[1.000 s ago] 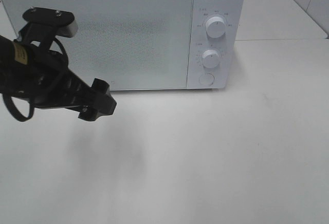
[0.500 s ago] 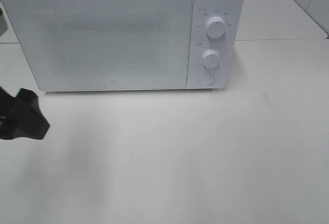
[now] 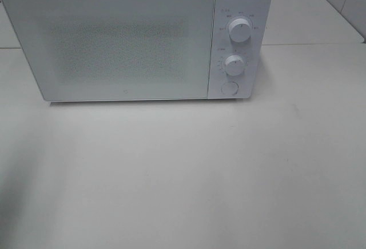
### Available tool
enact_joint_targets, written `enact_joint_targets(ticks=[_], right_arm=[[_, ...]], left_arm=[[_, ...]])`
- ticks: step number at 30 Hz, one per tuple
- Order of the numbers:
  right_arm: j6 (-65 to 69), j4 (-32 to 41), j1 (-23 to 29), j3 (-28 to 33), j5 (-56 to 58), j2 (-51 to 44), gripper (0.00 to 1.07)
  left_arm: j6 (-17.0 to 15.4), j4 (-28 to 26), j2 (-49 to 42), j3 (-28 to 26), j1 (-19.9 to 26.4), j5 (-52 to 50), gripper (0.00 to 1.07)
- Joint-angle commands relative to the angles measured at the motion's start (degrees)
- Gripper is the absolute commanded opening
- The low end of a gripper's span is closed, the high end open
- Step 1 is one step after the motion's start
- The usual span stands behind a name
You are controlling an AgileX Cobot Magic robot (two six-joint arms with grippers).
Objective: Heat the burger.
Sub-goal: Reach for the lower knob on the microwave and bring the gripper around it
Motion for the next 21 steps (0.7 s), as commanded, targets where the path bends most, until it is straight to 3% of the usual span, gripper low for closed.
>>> enact_joint_targets(ticks=[1, 4, 16, 21], right_arm=[[-0.46, -0.06, -0.34, 0.17, -0.34, -1.55, 0.76], [-0.46, -0.06, -0.34, 0.17, -0.34, -1.55, 0.76], [-0.46, -0.06, -0.34, 0.17, -0.34, -1.55, 0.76], [-0.46, -0.06, -0.34, 0.17, -0.34, -1.55, 0.76]], left_arm=[[0.17, -0.69, -3.38, 0.23, 0.97, 1.38, 0.98], [1.6, 0.74, -9.45, 2.18, 0.97, 1.15, 0.98], [1.6, 1.38, -30.83, 14.15, 0.97, -1.78, 0.98], [1.6, 1.26, -37.41, 16.04, 0.97, -2.12, 0.98]])
